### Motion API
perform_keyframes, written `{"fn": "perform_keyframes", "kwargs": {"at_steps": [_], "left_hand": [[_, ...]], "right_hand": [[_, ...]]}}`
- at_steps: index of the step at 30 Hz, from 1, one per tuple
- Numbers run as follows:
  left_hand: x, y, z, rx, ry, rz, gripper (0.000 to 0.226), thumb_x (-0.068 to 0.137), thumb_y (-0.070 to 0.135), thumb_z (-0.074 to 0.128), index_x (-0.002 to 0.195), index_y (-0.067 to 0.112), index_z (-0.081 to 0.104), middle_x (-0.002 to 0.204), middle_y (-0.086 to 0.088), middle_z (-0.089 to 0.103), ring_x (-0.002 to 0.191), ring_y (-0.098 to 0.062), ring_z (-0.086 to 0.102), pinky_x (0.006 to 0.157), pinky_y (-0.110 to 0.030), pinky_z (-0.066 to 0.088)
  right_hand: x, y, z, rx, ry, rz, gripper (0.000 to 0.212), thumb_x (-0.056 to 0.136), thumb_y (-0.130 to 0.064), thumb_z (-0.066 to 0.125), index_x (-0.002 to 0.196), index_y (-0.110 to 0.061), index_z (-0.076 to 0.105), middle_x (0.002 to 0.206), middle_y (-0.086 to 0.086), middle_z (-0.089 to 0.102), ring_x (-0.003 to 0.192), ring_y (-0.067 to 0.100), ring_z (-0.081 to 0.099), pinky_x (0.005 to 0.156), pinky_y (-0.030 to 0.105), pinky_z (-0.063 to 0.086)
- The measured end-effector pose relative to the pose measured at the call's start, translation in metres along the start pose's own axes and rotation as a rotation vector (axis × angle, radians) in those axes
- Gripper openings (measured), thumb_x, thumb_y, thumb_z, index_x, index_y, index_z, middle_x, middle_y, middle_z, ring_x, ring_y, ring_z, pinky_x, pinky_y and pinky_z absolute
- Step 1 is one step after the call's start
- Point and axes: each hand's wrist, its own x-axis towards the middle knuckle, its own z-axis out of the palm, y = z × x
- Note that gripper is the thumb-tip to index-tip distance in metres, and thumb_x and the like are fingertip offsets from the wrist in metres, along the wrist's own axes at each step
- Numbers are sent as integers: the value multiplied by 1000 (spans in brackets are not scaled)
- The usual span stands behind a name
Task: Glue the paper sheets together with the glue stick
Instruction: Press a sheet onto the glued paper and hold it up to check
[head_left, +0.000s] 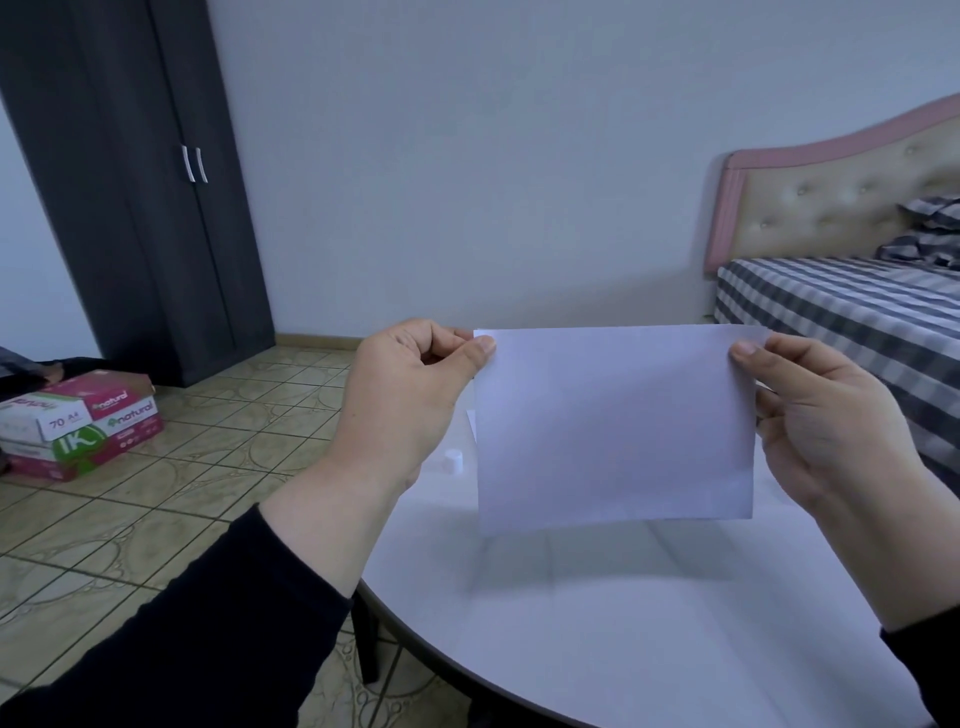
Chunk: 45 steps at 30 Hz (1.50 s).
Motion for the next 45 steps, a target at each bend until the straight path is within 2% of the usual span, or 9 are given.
{"fn": "perform_keyframes", "kwargs": {"at_steps": [9, 18, 26, 29, 31, 33, 38, 43, 45], "left_hand": [[2, -5, 1, 38, 38, 17, 19, 83, 16, 74, 73, 4, 65, 84, 8, 70, 73, 2, 62, 69, -11, 48], [3, -6, -4, 28, 36, -11, 23, 80, 11, 77, 71, 4, 57, 82, -6, 73, 84, -16, 71, 89, -42, 56], [8, -16, -11, -18, -166, -131, 29, 84, 3, 71, 112, 9, 67, 87, -11, 75, 84, -18, 70, 73, -24, 55], [6, -22, -11, 149, -130, 7, 9, 85, 7, 71, 91, 14, 74, 82, -4, 74, 74, -10, 66, 72, -20, 54], [3, -24, -13, 274, -99, 236, 7, 87, 10, 70, 89, 16, 73, 83, 2, 72, 74, -5, 64, 75, -18, 51], [-4, -27, -18, 429, -127, 518, 5, 88, 8, 69, 90, 12, 72, 87, 6, 70, 82, -4, 62, 80, -16, 48], [-31, -59, -37, 594, -414, 789, 6, 88, 5, 65, 89, 5, 71, 90, 1, 69, 88, -9, 63, 82, -23, 49], [-62, -105, -47, 738, -854, 771, 23, 92, 26, 54, 93, 13, 72, 106, 4, 70, 101, -9, 62, 86, -27, 49], [-67, -113, -43, 753, -964, 706, 18, 89, 28, 54, 92, 18, 69, 113, 7, 68, 105, -6, 59, 87, -26, 48]], "right_hand": [[-1, 1, 0, 27, -51, 37, 8, 85, -6, 66, 82, -12, 67, 73, -3, 72, 66, 10, 66, 68, 19, 53], [5, 4, -4, -29, -65, 70, 8, 84, -6, 67, 80, -12, 69, 69, -2, 70, 64, 10, 62, 71, 22, 51], [11, 11, -16, -232, -98, 40, 12, 80, -3, 72, 90, -8, 70, 80, 1, 72, 81, 16, 67, 87, 28, 53], [8, 11, -16, -332, -137, -59, 11, 79, 0, 72, 88, -5, 68, 79, 4, 67, 68, 4, 65, 76, 20, 51], [5, 5, -17, -374, -165, -145, 10, 82, 5, 68, 88, -3, 65, 76, 4, 64, 50, -3, 58, 53, 6, 44], [4, 0, -26, -406, -236, -209, 11, 82, 6, 68, 84, -5, 66, 75, 1, 68, 57, -1, 62, 48, 4, 42], [-14, 13, -72, -912, -457, -295, 10, 78, -15, 76, 78, -25, 75, 88, -14, 74, 83, 1, 65, 73, 13, 47], [-41, 53, -107, -1169, -843, -416, 11, 74, -44, 68, 76, -35, 73, 95, -28, 70, 95, -4, 63, 87, 39, 49], [-41, 63, -113, -1213, -881, -412, 17, 72, -47, 64, 85, -38, 69, 103, -35, 65, 102, -9, 57, 95, 35, 39]]}}
